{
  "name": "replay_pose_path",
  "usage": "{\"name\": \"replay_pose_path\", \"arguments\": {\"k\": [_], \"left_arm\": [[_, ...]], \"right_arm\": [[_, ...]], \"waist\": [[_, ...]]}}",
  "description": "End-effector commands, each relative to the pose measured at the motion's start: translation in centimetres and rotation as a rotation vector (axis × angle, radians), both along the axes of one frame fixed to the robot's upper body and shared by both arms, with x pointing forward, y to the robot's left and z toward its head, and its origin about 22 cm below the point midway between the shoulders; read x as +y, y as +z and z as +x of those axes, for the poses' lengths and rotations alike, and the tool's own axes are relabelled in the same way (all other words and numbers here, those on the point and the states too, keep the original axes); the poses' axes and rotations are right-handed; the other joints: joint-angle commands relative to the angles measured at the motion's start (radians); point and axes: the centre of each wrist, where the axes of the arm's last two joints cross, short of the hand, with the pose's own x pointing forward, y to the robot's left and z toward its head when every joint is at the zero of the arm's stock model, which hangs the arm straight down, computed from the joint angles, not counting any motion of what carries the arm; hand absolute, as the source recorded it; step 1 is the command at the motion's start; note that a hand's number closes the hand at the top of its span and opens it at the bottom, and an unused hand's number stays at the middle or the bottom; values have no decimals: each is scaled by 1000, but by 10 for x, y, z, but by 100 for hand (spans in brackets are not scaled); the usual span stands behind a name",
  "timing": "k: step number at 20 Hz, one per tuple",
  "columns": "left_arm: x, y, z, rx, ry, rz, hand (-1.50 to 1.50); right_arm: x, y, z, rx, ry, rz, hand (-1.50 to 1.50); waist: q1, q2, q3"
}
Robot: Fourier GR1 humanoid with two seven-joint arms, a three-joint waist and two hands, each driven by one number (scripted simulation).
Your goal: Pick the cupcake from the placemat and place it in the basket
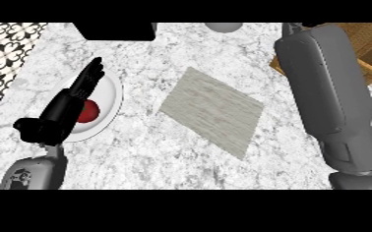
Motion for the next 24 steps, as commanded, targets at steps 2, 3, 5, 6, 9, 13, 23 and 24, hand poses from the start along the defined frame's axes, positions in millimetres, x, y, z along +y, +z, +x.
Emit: {"name": "replay_pose_path", "arguments": {"k": [2,3,5,6,9,13,23,24], "left_arm": [[-12,11,15,-10,12,11,0],[-1,-13,8,7,-1,-3,0],[5,5,-4,-28,-19,13,0],[-4,-14,2,2,1,-6,0],[-13,-12,-4,-1,-2,14,0],[7,-1,2,-22,-5,-1,0],[2,-2,5,-8,6,1,0],[3,-10,-13,-15,3,4,0]], "right_arm": [[-32,14,13,-87,-126,60,150],[-39,27,19,-70,-134,55,150],[-67,22,24,-77,-162,43,150],[-79,7,27,-57,-167,55,150],[-100,-2,27,-21,-164,63,150],[-141,-19,26,-5,-152,66,150],[-174,-84,20,-63,-205,-24,150],[-174,-98,16,-39,-214,-22,150]], "waist": [[-4,0,0],[0,2,0],[7,0,0],[2,3,0],[-1,0,0],[1,1,1],[1,2,1],[2,0,0]]}}
